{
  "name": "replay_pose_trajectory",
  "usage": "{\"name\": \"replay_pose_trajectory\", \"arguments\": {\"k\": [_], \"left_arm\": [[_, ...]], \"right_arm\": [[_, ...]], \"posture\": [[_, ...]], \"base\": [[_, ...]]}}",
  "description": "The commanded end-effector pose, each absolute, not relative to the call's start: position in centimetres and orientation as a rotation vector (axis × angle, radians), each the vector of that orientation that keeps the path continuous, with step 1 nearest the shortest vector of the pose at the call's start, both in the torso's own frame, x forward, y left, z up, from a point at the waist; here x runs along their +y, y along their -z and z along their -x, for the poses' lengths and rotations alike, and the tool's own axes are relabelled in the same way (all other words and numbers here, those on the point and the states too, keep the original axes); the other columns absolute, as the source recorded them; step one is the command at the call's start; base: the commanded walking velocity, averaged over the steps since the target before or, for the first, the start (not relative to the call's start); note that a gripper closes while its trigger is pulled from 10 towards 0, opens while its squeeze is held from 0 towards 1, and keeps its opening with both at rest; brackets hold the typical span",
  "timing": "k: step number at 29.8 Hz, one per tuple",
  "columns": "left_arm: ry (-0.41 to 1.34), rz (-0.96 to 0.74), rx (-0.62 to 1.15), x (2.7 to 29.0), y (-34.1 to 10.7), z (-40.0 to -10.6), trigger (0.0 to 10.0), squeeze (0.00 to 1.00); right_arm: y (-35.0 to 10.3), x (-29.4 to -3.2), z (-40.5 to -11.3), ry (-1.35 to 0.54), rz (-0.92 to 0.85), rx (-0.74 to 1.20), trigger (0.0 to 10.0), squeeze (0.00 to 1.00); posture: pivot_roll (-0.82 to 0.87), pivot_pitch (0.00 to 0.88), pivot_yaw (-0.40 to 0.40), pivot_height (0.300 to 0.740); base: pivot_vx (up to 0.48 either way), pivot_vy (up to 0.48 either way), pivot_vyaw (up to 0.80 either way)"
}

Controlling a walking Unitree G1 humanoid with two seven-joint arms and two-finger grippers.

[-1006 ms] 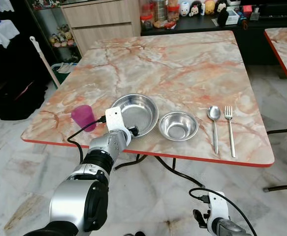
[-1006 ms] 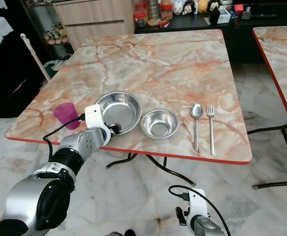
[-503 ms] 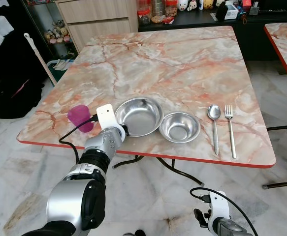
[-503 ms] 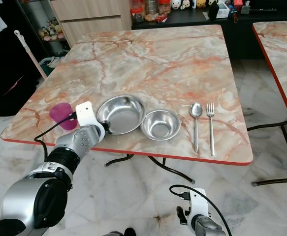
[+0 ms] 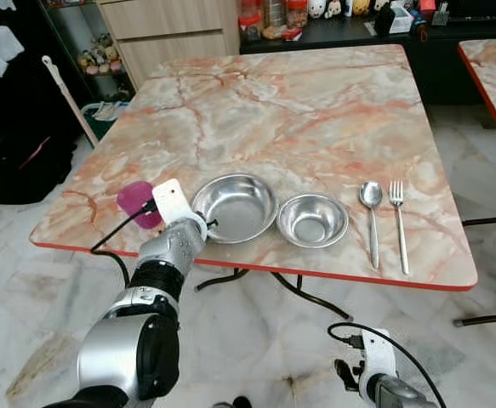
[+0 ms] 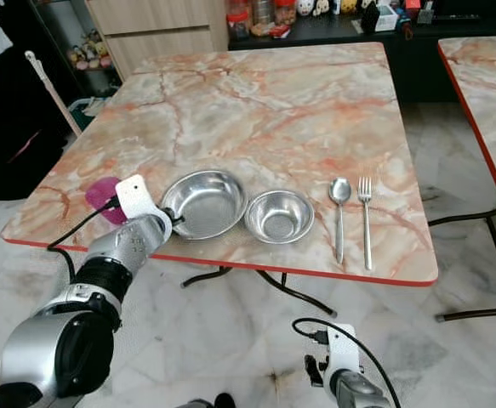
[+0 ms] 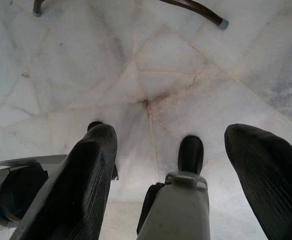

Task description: Setting the table

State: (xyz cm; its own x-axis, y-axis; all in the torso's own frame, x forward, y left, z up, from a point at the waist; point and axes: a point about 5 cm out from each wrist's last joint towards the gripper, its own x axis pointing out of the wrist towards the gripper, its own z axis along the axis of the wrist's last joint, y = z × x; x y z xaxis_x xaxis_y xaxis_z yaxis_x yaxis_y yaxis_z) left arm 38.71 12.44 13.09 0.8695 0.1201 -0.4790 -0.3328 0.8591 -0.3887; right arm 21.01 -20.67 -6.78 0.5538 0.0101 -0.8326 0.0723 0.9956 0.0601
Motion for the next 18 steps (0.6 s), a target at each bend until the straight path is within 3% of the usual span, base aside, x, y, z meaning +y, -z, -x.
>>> {"name": "replay_pose_trajectory", "arguments": {"k": [1,18], "left_arm": [[-0.296,0.514,0.434,13.5,-13.2,-38.6,0.0,0.0],[-0.328,0.56,0.31,14.8,-14.1,-38.3,0.3,0.0]], "right_arm": [[6.8,-20.2,-21.1,0.028,-0.098,0.985,10.0,0.0],[6.4,-20.3,-21.8,0.02,-0.086,0.98,10.0,0.0]], "posture": [[-0.04,0.079,0.147,0.74],[-0.03,0.051,0.129,0.74]], "base": [[0.0,0.0,0.0],[0.0,0.0,0.0]]}}
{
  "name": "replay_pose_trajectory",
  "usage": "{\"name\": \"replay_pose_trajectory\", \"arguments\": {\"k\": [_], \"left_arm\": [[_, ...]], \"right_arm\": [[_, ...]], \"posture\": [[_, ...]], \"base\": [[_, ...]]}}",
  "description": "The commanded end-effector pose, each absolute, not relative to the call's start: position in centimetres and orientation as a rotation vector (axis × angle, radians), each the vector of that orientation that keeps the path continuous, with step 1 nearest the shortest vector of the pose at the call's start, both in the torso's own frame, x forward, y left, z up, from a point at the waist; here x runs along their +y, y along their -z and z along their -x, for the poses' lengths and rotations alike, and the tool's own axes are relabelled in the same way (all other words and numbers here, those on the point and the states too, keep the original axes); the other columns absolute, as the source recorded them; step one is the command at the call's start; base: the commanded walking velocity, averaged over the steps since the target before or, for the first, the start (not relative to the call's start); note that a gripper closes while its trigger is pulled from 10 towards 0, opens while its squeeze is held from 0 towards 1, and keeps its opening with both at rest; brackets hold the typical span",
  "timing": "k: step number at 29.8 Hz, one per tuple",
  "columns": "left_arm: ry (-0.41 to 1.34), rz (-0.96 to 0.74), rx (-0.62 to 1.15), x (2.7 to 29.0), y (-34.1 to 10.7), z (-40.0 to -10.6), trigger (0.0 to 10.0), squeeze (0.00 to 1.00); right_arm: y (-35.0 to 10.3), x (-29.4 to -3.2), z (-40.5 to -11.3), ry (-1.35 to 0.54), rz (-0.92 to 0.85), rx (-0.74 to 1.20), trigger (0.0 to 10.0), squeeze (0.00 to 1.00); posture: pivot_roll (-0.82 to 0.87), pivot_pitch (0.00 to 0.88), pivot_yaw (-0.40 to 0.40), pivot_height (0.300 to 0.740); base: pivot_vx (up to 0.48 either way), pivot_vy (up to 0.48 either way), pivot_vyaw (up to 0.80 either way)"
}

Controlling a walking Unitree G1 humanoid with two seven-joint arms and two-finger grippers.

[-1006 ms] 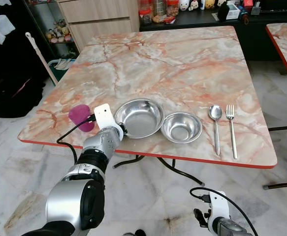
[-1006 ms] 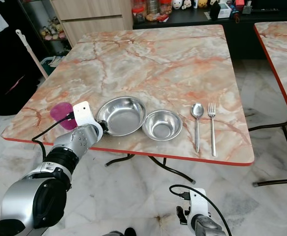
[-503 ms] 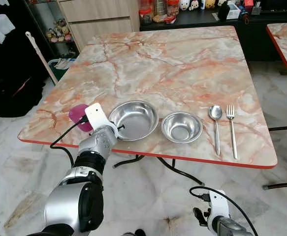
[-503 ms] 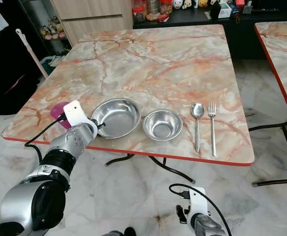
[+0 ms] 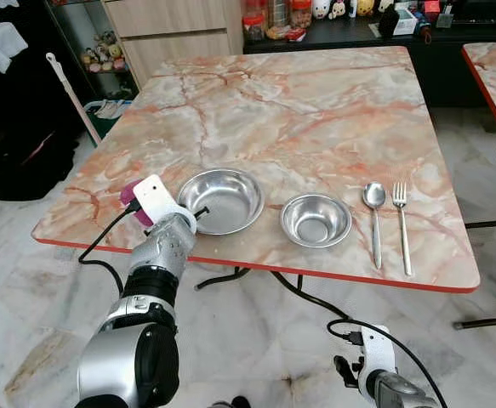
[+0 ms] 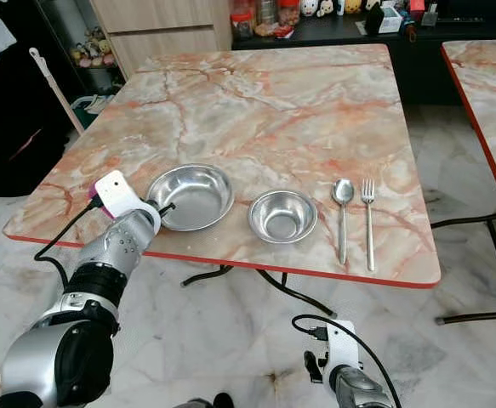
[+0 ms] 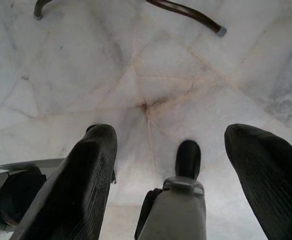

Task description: Setting the table

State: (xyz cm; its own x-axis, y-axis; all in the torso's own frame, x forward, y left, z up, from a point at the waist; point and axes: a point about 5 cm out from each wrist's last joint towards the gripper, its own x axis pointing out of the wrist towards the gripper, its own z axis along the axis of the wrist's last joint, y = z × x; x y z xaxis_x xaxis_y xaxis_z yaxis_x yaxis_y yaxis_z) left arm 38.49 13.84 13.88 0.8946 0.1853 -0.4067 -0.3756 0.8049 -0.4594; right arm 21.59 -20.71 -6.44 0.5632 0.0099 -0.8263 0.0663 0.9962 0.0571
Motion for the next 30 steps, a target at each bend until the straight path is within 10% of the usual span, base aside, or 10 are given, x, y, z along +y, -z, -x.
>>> {"name": "replay_pose_trajectory", "arguments": {"k": [1,2,30], "left_arm": [[-0.295,0.58,0.265,14.6,-14.6,-38.4,1.6,0.0],[-0.248,0.603,0.193,14.5,-15.5,-38.5,9.6,0.0],[-0.025,0.154,-0.379,16.9,-20.9,-37.0,10.0,0.0]], "right_arm": [[6.4,-20.3,-21.9,0.019,-0.084,0.978,10.0,0.0],[6.2,-20.3,-22.1,0.018,-0.081,0.975,10.0,0.0],[3.9,-20.7,-25.1,0.095,-0.125,0.723,10.0,0.0]], "posture": [[-0.03,0.048,0.127,0.74],[-0.03,0.041,0.123,0.74],[-0.03,0.0,0.095,0.74]], "base": [[0.0,0.0,0.0],[0.0,0.0,0.0],[0.0,0.0,0.0]]}}
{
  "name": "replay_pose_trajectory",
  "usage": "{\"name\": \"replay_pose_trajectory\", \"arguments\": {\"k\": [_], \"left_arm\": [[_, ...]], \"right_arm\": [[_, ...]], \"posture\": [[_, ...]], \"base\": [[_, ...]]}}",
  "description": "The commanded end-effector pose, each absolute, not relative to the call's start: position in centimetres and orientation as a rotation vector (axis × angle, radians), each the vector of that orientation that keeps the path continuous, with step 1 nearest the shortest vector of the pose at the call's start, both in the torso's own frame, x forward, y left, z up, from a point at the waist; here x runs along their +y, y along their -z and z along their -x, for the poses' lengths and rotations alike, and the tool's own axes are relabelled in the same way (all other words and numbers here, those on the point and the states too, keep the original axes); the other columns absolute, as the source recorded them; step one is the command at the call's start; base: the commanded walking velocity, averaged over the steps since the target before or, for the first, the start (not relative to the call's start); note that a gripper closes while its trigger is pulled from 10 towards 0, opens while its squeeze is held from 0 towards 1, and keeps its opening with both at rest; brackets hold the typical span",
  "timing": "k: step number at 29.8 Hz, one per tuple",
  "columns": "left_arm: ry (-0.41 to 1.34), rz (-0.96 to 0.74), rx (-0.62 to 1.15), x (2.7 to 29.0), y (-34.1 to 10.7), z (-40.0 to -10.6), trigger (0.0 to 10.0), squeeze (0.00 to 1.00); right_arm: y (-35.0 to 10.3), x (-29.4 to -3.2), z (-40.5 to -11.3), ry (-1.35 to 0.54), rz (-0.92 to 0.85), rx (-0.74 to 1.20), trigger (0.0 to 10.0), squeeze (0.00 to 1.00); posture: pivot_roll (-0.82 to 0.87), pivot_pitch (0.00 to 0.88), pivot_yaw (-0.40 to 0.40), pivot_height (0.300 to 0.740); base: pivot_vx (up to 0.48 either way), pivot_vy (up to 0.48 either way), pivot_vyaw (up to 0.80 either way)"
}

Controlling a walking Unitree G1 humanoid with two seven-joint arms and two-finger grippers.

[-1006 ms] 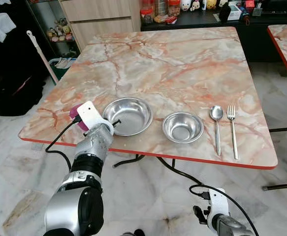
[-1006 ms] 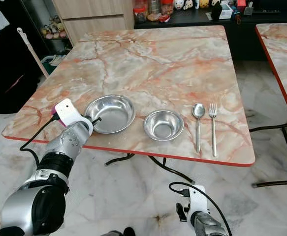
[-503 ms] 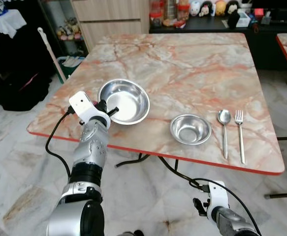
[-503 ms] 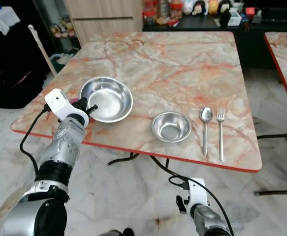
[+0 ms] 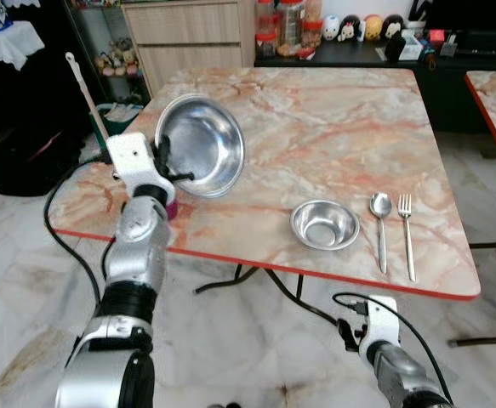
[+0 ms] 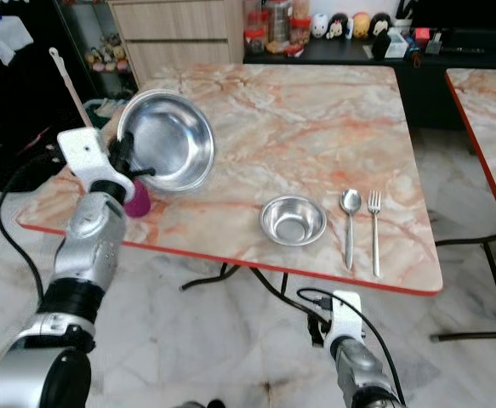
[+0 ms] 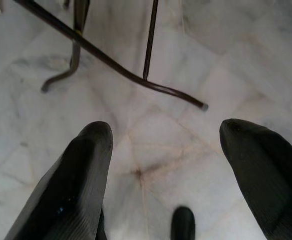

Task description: Setting the table

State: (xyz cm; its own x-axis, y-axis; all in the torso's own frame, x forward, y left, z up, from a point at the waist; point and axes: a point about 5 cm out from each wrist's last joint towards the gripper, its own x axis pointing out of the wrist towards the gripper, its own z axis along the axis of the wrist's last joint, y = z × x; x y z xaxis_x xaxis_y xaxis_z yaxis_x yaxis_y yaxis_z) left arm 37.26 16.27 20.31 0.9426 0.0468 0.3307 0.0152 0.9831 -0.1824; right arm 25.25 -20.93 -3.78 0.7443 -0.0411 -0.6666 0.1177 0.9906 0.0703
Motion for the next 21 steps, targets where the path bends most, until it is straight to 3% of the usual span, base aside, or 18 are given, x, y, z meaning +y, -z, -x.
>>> {"name": "replay_pose_trajectory", "arguments": {"k": [1,14,21], "left_arm": [[-0.046,0.14,-0.373,17.5,-20.5,-36.8,10.0,0.0],[-0.058,0.099,-0.378,17.1,-20.0,-36.3,10.0,0.0],[-0.058,0.11,-0.401,16.9,-20.6,-36.5,10.0,0.0]], "right_arm": [[3.9,-20.7,-25.1,0.095,-0.127,0.72,10.0,0.0],[4.3,-20.6,-24.5,0.089,-0.138,0.71,10.0,0.0],[4.3,-20.6,-24.5,0.089,-0.124,0.721,10.0,0.0]], "posture": [[-0.03,0.0,0.095,0.74],[-0.03,0.0,0.104,0.74],[-0.03,0.0,0.105,0.74]], "base": [[0.0,0.0,0.0],[0.0,0.0,0.0],[0.0,-0.283,0.0]]}}
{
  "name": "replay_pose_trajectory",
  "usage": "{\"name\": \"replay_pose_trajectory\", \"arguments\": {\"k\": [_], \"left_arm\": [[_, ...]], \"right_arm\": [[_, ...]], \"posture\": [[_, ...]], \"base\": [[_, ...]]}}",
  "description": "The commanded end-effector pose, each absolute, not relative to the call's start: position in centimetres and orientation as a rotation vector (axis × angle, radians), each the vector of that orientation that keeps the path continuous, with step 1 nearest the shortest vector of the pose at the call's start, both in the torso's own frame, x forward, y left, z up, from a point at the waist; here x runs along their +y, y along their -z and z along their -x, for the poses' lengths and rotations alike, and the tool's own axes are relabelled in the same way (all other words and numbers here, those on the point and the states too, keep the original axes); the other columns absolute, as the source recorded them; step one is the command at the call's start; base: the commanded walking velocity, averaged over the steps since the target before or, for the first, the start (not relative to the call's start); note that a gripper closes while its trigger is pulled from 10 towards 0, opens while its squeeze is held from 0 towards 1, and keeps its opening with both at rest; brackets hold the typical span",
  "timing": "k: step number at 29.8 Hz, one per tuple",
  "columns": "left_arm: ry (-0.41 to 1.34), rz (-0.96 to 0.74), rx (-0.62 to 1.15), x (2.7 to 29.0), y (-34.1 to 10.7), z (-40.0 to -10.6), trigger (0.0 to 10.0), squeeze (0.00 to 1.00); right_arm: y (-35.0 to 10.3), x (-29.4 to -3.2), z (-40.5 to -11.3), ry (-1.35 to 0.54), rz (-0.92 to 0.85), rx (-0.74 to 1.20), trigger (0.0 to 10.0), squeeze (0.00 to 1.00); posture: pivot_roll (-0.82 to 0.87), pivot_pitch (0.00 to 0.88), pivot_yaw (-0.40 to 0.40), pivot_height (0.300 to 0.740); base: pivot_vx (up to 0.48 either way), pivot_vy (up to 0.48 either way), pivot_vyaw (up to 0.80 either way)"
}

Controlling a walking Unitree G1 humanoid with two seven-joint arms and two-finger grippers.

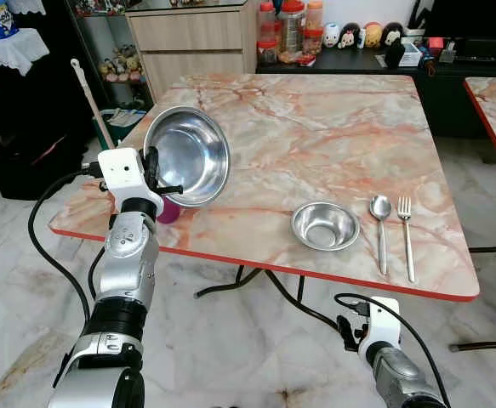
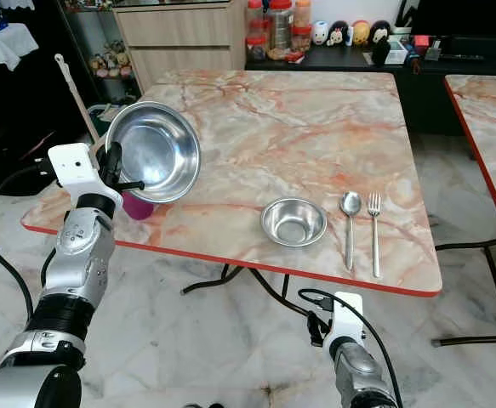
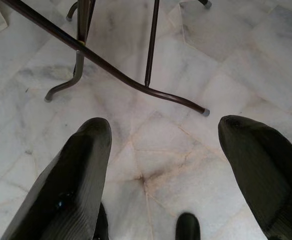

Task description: Setting the table

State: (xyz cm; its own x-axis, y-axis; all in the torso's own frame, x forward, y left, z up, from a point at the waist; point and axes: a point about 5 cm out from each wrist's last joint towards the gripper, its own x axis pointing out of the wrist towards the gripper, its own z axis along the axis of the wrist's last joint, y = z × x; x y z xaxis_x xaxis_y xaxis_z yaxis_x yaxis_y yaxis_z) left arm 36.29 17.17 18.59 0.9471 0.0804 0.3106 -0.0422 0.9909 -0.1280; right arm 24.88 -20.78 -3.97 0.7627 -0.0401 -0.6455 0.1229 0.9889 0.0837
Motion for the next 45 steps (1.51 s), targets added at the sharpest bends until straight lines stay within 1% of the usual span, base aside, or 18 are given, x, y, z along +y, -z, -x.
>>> {"name": "replay_pose_trajectory", "arguments": {"k": [1,2,3,5,8,10,22,30,31,32,33,45], "left_arm": [[-0.061,0.116,-0.405,16.9,-20.7,-36.4,10.0,0.0],[-0.063,0.119,-0.406,16.9,-20.8,-36.4,10.0,0.0],[-0.068,0.122,-0.41,17.1,-20.9,-36.4,10.0,0.0],[-0.076,0.123,-0.413,17.2,-20.9,-36.4,10.0,0.0],[-0.081,0.126,-0.415,17.3,-21.0,-36.3,10.0,0.0],[-0.092,0.129,-0.419,17.6,-21.1,-36.2,10.0,0.0],[-0.108,0.141,-0.431,17.9,-21.6,-36.2,10.0,0.0],[-0.118,0.127,-0.446,18.7,-22.3,-36.3,10.0,0.0],[-0.147,0.138,-0.44,19.5,-22.0,-36.0,10.0,0.0],[-0.147,0.138,-0.44,19.5,-22.0,-36.0,10.0,0.0],[-0.165,0.152,-0.425,20.0,-21.6,-35.8,10.0,0.0],[-0.192,0.208,-0.341,20.2,-19.1,-35.8,10.0,0.0]], "right_arm": [[4.5,-20.7,-24.4,0.094,-0.109,0.746,10.0,0.0],[4.5,-20.7,-24.4,0.096,-0.101,0.76,10.0,0.0],[4.8,-20.9,-24.1,0.069,-0.02,0.856,10.0,0.0],[5.0,-21.1,-23.9,0.034,0.073,0.94,10.0,0.0],[5.1,-21.0,-23.8,0.033,0.037,0.946,10.0,0.0],[5.0,-20.8,-24.0,0.02,-0.007,0.911,10.0,0.0],[4.9,-20.7,-24.0,0.013,-0.006,0.933,10.0,0.0],[4.9,-20.4,-24.2,0.017,-0.019,0.929,10.0,0.0],[5.0,-20.3,-24.1,0.014,-0.021,0.925,10.0,0.0],[5.0,-20.3,-24.1,0.014,-0.021,0.925,10.0,0.0],[5.0,-20.4,-24.1,0.017,-0.025,0.921,10.0,0.0],[4.9,-21.4,-23.8,0.051,-0.043,0.89,10.0,0.0]], "posture": [[-0.03,0.0,0.103,0.74],[-0.03,0.0,0.103,0.74],[-0.03,0.0,0.102,0.74],[-0.03,0.0,0.102,0.74],[-0.02,0.004,0.098,0.74],[-0.01,0.01,0.098,0.74],[-0.01,0.013,0.096,0.74],[0.03,0.0,0.102,0.74],[0.02,0.0,0.105,0.74],[0.02,0.0,0.105,0.74],[0.02,0.005,0.104,0.74],[-0.03,0.02,0.09,0.74]], "base": [[0.0,-0.319,0.0],[0.0,-0.319,0.0],[0.0,-0.319,0.0],[0.0,-0.319,0.0],[0.0,-0.319,0.0],[0.0,-0.319,0.0],[0.0,-0.318,0.0],[0.0,-0.317,0.0],[0.0,-0.315,0.0],[0.0,-0.315,0.0],[0.0,-0.315,0.0],[0.0,-0.315,0.0]]}}
